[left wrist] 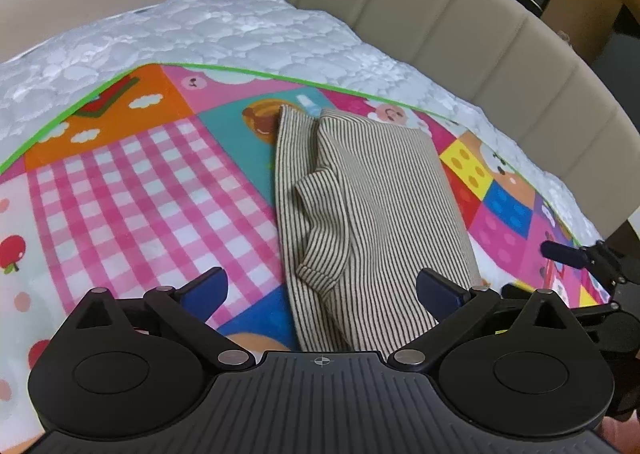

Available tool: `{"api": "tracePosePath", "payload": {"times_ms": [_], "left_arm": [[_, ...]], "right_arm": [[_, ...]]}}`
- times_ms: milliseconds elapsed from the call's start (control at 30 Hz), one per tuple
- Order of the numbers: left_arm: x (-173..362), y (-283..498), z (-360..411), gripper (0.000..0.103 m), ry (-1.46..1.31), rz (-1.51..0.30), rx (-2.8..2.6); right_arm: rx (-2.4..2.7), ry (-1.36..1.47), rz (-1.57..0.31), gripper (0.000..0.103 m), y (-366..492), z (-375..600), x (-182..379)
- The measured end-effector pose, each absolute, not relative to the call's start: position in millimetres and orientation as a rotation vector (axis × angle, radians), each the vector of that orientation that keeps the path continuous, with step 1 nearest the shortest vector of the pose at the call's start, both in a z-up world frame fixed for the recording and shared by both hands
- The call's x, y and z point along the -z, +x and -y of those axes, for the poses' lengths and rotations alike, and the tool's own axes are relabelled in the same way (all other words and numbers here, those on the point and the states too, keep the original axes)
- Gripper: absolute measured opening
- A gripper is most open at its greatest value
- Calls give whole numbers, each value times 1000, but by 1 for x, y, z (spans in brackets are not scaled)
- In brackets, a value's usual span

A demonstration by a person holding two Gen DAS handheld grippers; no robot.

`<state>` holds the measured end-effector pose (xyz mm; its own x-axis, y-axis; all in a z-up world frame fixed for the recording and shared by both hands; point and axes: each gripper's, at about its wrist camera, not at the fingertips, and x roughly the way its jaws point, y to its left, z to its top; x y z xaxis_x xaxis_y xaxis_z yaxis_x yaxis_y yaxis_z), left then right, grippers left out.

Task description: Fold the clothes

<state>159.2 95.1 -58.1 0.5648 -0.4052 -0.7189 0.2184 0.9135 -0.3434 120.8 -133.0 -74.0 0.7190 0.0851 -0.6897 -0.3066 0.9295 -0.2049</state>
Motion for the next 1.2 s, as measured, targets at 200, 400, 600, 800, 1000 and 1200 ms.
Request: {"api": "tracePosePath", "payload": {"times_ms": [200, 400, 600, 800, 1000, 1200], "left_arm": [[61, 153, -95, 103, -181, -891, 356], [62, 155, -94, 103, -164, -890, 346], [65, 155, -85, 103, -119, -893, 362], [62, 153, -93, 103, -128, -885, 345], [61, 155, -96, 103, -145, -881, 344], [46, 152, -94, 103, -116, -819, 376]], "right_arm": [[-188, -425, -838, 85, 123, 142, 118], [-229, -494, -795, 85, 106, 153, 95], [-535, -554, -714, 85, 72, 96, 80], [-640, -857, -617, 85, 49, 34, 130], [-589, -970, -516, 43, 46, 23, 134], [-556, -780, -542, 24, 75, 47, 89]]}}
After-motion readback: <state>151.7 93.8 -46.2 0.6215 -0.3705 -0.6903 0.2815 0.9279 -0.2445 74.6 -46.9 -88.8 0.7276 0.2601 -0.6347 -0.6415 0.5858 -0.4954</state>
